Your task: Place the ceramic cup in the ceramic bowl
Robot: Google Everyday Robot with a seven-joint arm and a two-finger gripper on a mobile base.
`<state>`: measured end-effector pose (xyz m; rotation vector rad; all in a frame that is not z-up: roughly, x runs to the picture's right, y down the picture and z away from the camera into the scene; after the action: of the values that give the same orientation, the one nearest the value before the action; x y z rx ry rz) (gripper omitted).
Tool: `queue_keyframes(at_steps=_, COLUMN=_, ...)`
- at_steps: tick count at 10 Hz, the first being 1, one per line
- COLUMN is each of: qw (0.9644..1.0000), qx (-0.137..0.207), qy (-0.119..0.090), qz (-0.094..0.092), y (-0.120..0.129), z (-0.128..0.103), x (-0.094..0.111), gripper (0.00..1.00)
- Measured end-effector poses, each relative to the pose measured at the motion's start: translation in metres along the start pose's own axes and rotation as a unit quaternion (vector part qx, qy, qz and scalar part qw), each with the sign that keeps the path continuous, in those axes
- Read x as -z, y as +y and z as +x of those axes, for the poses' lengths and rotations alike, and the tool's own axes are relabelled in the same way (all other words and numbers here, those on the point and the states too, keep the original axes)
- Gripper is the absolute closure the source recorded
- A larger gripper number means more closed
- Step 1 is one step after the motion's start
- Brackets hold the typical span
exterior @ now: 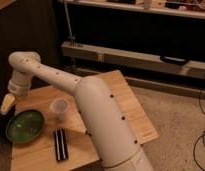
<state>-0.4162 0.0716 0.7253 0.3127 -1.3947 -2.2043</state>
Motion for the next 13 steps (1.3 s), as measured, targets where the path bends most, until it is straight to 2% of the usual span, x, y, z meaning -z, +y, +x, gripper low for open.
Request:
queue_keyframes(at_steps=2, qw=0.9988, qx=-0.044, qy=0.004, qz=-0.021, y=0.002, z=-0.041, x=0.023, gripper=0.2)
queue_keyframes(at_steps=4, qw=0.994, qx=-0.096, qy=0.013, qz=-0.051, y=0.004, z=-0.089, x=0.05, gripper=0.2)
queue_keyframes(at_steps=5, qw=0.9905, qx=-0.119, qy=0.018, qz=-0.067, y=0.005, z=-0.108, x=0.064, gripper=0.2)
queue_keyframes(at_steps=7, qw=0.9808, qx=-0.162, qy=0.026, qz=-0.106, y=0.006, z=-0.143, x=0.099, gripper=0.2)
queue_keyframes(at_steps=9, qw=0.9732, qx=-0.185, qy=0.026, qz=-0.135, y=0.008, z=-0.154, x=0.12, gripper=0.2)
queue_keyframes(at_steps=10, qw=0.9666, qx=-0.205, qy=0.023, qz=-0.153, y=0.018, z=-0.154, x=0.134, gripper=0.2)
queue_keyframes(at_steps=13, qw=0.9528, qx=-0.245, qy=0.017, qz=-0.179, y=0.055, z=-0.152, x=0.139, gripper=0.2)
